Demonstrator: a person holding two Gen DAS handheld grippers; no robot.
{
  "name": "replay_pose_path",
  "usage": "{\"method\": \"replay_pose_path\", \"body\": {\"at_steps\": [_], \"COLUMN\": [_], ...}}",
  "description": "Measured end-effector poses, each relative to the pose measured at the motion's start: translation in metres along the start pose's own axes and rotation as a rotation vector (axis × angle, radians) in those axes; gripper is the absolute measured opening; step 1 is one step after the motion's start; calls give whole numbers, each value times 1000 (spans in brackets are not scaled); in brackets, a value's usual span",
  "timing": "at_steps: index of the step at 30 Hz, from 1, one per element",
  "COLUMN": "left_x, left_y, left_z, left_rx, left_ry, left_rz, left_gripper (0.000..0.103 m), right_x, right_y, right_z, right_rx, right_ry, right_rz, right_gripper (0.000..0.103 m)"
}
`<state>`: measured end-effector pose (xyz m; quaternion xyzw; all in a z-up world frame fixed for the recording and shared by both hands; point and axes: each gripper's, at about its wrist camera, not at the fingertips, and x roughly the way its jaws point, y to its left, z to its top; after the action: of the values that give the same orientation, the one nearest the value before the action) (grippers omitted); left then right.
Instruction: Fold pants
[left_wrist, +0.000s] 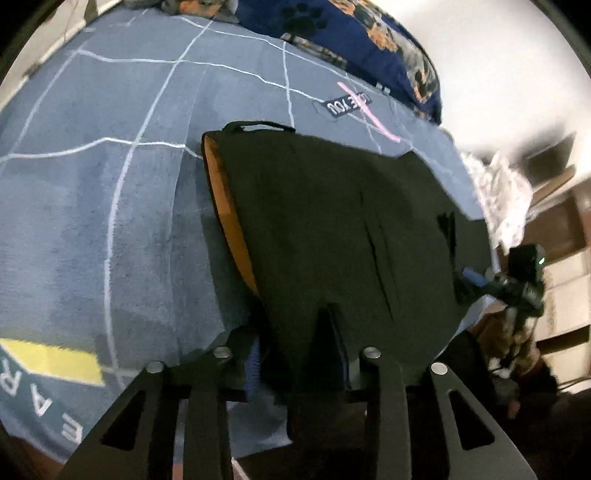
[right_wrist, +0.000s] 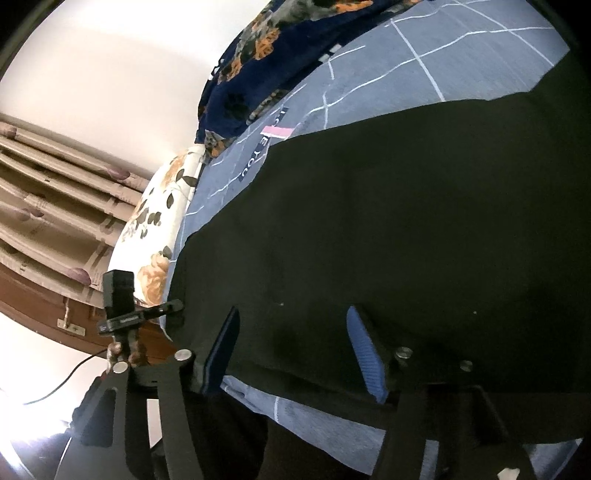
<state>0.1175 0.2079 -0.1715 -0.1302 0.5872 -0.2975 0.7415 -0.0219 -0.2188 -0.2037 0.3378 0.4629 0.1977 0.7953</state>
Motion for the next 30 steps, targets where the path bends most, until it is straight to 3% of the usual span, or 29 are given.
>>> {"method": "replay_pose_path", "body": {"at_steps": [8,14,17,22,30], "left_x": [9,9,-5,-29,-29], "left_y": [-12,-21,-34,-94,-155], "left_z": [12,4,2,0,12], "left_rx": [103,114,115,239,261], "left_ry": [-3,-55,-112,-191,-221], "left_rz": [43,62,17,-28,-121], "left_gripper": [40,23,19,18,18], "right_x": [0,1,2,2,-5], "right_y": [3,5,6,6,-1], "right_z": [-1,-2,-3,-2,2], "right_rx": [-11,-15,-21,-25,47], "right_ry": [-5,-9,-11,-13,-26], "right_rz": [2,1,1,9,56], "right_gripper": [61,63,65,66,69]}}
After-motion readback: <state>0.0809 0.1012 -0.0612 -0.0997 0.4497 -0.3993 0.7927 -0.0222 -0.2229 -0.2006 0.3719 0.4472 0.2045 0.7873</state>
